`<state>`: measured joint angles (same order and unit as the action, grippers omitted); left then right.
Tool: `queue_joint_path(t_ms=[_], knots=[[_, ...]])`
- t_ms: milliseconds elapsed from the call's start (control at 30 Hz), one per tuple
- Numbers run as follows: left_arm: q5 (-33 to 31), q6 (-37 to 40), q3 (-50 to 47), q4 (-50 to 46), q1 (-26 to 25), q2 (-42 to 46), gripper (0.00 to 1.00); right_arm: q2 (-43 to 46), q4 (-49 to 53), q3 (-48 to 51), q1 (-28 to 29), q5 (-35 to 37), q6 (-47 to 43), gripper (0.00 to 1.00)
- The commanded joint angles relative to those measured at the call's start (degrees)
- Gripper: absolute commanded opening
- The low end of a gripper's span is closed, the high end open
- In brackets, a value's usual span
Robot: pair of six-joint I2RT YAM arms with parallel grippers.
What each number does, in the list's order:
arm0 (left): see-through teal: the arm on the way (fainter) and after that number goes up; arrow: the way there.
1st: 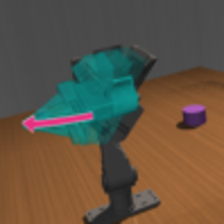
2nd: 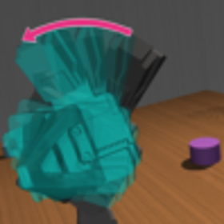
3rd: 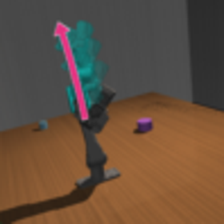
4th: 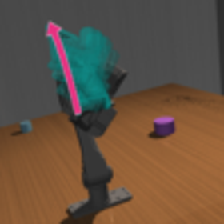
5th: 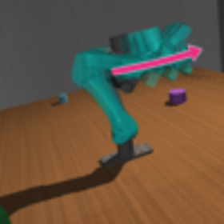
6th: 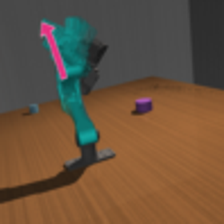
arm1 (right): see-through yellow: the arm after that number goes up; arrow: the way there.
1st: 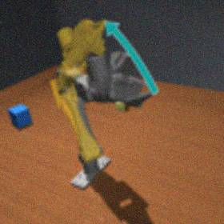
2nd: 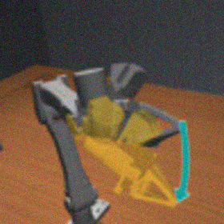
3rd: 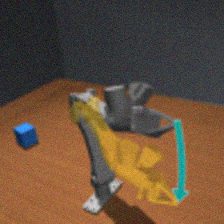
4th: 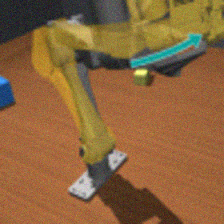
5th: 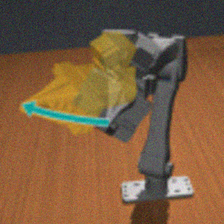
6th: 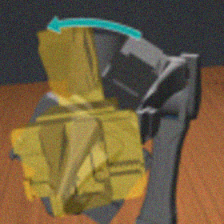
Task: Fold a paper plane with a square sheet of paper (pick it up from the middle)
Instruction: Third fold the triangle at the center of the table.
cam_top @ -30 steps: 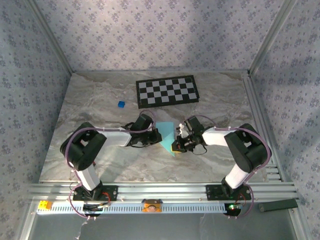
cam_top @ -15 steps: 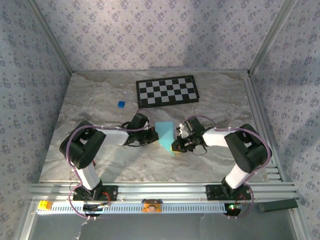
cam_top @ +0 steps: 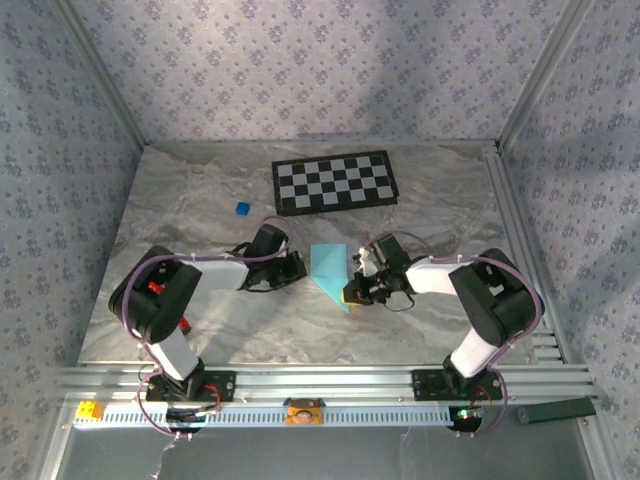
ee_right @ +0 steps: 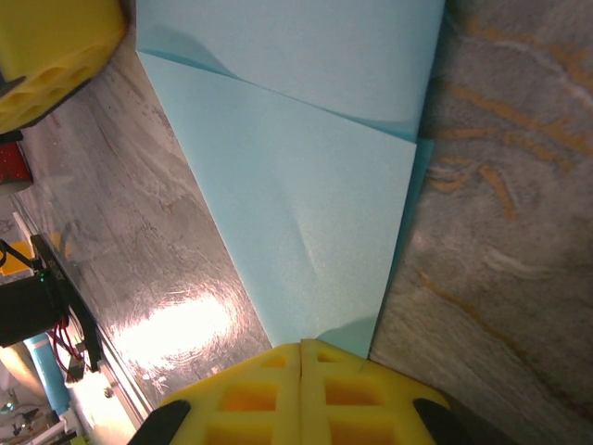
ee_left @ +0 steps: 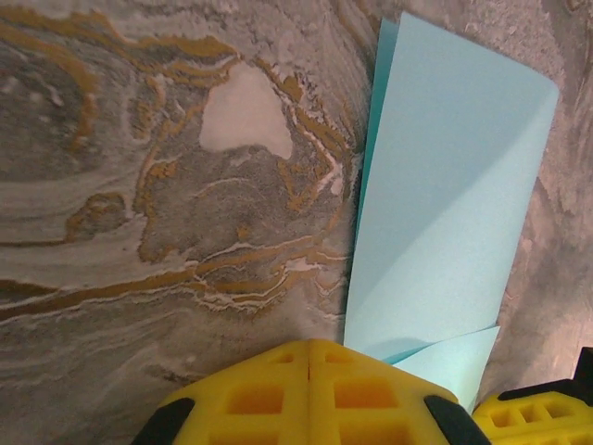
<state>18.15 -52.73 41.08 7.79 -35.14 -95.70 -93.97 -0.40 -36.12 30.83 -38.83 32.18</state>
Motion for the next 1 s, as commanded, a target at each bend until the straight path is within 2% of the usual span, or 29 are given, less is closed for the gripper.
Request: queue_joint_path(t_ms=[0,200,333,467,600,733,800,967], knots=[[-1.58,1.49,-0.21,-2.35,0.26,3.92,0.06,0.63,5.06,2.03,-0.15,2.54,0.60,0.01],[-1.97,1.12,-0.45,-3.35,-0.17,8.06,0.07,6.39,5.62,1.16,-0.36,2.41,0.69,0.05],[-2.85,0.36,-0.60,-3.27,-1.89,9.85,0.12,11.40,8.01,0.80,-1.95,5.87,0.01,0.08],[-5.11,0.05,0.10,-4.11,-4.64,9.85,0.21,13.17,9.79,0.87,-6.31,8.79,-0.24,0.13],[-5.45,-1.61,-0.77,-1.46,-5.98,8.89,0.31,12.17,7.89,0.97,-9.07,6.34,0.98,0.21],[-6.22,-3.29,-2.53,1.63,-6.31,9.54,0.41,9.96,7.32,-0.67,-8.57,5.57,1.55,0.27],[-6.94,-3.43,-2.93,1.72,-6.30,10.33,0.44,8.93,6.99,-1.42,-7.82,5.60,1.90,0.29],[-9.84,-3.28,-4.21,0.49,-6.31,13.37,0.59,6.76,6.12,-2.89,-5.59,6.20,2.34,0.32]])
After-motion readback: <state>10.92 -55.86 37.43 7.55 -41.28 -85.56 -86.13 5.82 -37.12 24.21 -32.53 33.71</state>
